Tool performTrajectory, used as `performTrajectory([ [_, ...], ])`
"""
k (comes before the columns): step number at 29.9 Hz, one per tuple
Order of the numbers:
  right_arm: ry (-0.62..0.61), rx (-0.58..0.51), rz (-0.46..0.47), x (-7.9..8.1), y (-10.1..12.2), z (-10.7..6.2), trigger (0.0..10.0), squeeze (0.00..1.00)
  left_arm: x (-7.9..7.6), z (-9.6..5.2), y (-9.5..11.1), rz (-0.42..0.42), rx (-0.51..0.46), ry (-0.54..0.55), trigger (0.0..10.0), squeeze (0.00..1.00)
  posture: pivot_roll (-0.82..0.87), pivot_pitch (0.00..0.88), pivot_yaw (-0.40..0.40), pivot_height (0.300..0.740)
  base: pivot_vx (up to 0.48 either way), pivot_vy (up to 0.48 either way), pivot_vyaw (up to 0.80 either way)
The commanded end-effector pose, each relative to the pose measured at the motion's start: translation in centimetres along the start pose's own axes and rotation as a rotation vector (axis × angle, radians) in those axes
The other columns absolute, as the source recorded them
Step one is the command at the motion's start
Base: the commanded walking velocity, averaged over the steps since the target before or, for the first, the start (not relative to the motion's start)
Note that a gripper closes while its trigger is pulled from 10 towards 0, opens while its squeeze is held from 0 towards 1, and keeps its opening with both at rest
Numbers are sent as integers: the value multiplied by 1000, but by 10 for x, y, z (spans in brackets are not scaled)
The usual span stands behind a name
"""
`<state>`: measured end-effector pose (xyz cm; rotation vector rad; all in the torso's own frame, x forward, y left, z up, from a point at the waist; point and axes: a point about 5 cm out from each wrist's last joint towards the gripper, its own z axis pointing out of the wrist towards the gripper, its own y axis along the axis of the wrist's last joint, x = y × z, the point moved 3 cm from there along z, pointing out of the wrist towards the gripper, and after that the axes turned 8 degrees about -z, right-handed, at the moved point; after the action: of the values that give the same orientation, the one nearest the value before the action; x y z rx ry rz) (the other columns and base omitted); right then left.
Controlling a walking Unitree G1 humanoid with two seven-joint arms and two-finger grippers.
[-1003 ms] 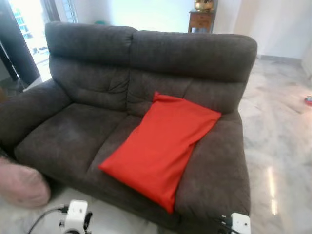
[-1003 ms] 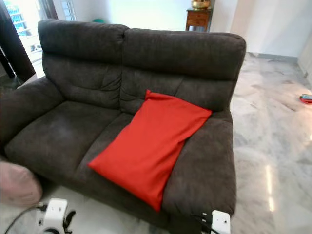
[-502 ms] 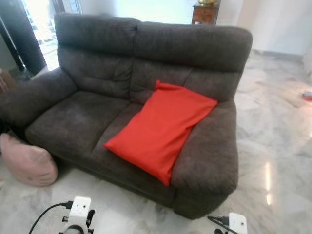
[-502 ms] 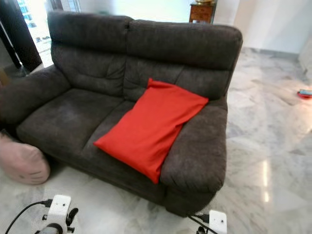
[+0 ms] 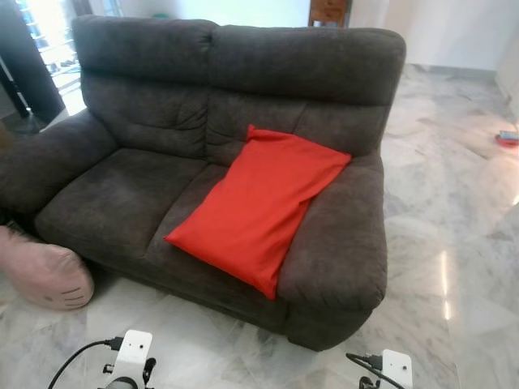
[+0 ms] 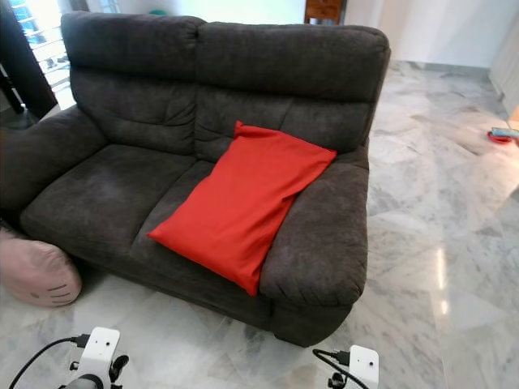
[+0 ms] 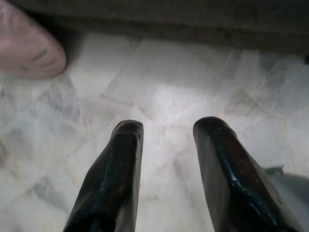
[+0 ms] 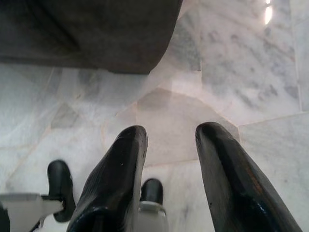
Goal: Move the pillow to the sofa from floor
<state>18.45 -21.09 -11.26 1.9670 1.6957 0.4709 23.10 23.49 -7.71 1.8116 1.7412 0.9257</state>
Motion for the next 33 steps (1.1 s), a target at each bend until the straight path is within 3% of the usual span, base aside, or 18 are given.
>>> performTrajectory([
  [1, -13, -10, 18, 0, 10, 2, 10000, 0, -1, 2, 5, 35, 9, -13, 10000, 0, 43, 0, 33, 740, 0, 0, 0],
  [5, -36, -22, 43, -2, 19, 3, 10000, 0, -5, 5, 14, 56, -7, -32, 10000, 0, 37, 0, 41, 740, 0, 0, 0],
  [14, -70, 10, 28, -13, 22, 4, 10000, 0, -12, 3, 1, 40, 24, -16, 10000, 0, 19, 0, 7, 740, 0, 0, 0],
  [33, -93, -52, 77, -21, 46, 6, 10000, 0, -28, 6, 11, 55, 4, -62, 10000, 0, -30, 0, 27, 740, 0, 0, 0],
])
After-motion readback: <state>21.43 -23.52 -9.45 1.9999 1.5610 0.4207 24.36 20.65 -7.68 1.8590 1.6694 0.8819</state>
